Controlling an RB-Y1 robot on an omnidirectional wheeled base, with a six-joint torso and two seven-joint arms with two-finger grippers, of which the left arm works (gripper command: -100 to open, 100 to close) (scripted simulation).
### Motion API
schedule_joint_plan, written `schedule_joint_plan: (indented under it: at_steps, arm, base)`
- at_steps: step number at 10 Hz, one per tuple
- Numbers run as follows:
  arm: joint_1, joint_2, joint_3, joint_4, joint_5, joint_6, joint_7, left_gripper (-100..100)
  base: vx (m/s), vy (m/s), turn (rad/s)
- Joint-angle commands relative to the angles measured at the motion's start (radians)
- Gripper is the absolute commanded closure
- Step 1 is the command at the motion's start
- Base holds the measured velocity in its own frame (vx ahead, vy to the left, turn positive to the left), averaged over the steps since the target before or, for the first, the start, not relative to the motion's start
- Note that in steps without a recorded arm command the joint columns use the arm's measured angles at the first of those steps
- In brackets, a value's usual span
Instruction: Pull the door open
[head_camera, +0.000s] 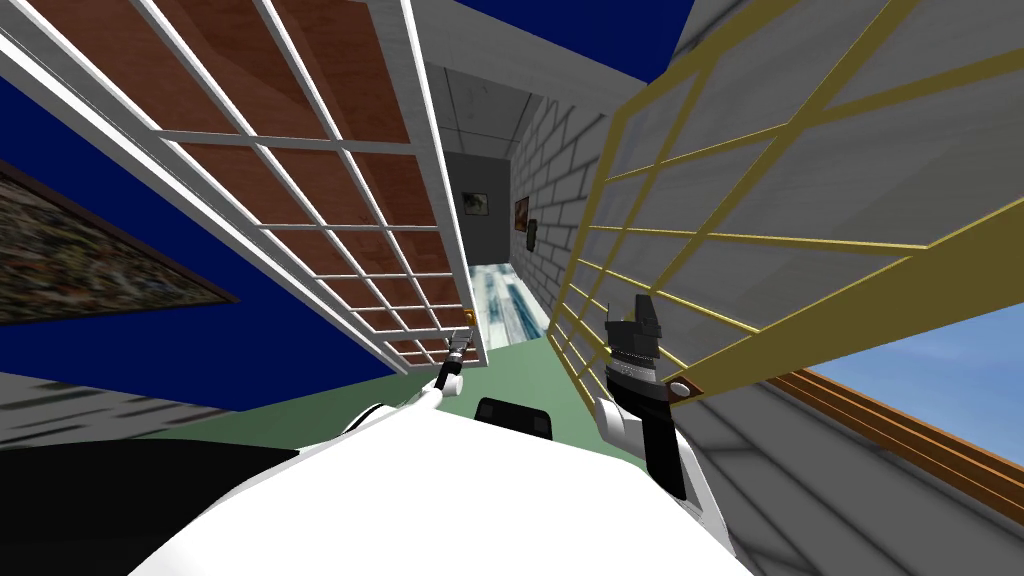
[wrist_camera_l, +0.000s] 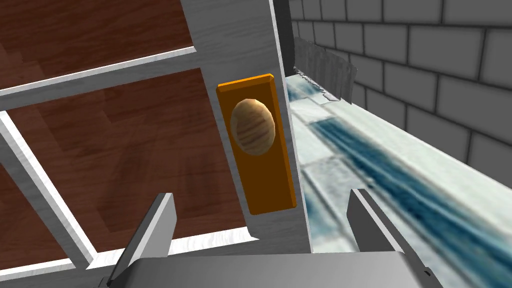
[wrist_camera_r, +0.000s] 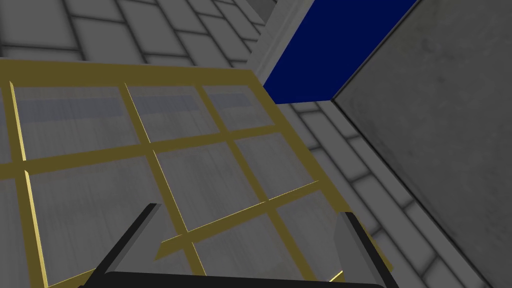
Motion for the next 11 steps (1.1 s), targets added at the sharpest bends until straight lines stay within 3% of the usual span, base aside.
schedule_joint_plan:
  at_steps: [1, 6, 7, 8, 10, 11]
  arm:
    - [0.000, -0.004, -0.004, -0.006, 0.012, 0.006, 0.043, -100]
    - [-0.008, -0.013, -0.016, -0.007, 0.046, 0.013, 0.159, -100]
    - [-0.006, -0.013, -0.014, -0.010, 0.043, 0.014, 0.144, -100]
    - [0.005, 0.010, -0.009, -0.005, 0.048, 0.007, 0.169, -100]
    - [0.015, 0.028, -0.004, -0.001, 0.053, 0.001, 0.187, -100]
    - [0.015, 0.028, -0.004, -0.001, 0.053, 0.001, 0.187, -100]
  base:
    - [-0.045, 0.018, -0.021]
    - [-0.060, 0.018, -0.029]
    - [-0.025, 0.008, -0.005]
    - [0.130, -0.012, -0.143]
    - [0.205, -0.021, -0.095]
    - [0.135, -0.018, -0.022]
